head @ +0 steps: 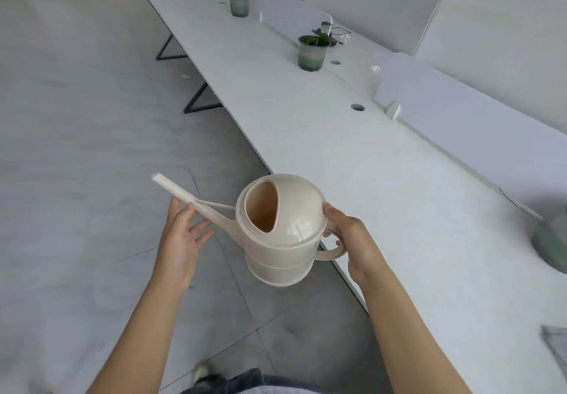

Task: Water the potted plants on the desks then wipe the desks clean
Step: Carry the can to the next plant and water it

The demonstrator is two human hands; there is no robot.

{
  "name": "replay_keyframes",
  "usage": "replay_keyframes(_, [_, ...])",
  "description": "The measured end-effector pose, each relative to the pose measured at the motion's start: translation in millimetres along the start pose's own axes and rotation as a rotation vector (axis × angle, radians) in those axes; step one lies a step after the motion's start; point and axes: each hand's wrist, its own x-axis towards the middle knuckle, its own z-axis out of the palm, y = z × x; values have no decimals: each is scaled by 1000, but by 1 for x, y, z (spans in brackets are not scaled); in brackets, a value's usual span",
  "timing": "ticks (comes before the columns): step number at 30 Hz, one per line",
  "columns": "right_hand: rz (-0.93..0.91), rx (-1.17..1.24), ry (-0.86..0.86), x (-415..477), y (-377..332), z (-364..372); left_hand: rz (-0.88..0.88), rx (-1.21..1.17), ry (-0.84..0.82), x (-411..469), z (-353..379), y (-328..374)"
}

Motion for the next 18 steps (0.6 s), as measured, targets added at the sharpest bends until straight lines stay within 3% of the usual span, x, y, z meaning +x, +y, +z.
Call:
replay_keyframes(9, [-66,69,2,45,-36,126,42,55,-41,73,-89,69])
replay_keyframes(18, [-6,73,43,114,-67,190,15,60,-25,160,-124,97])
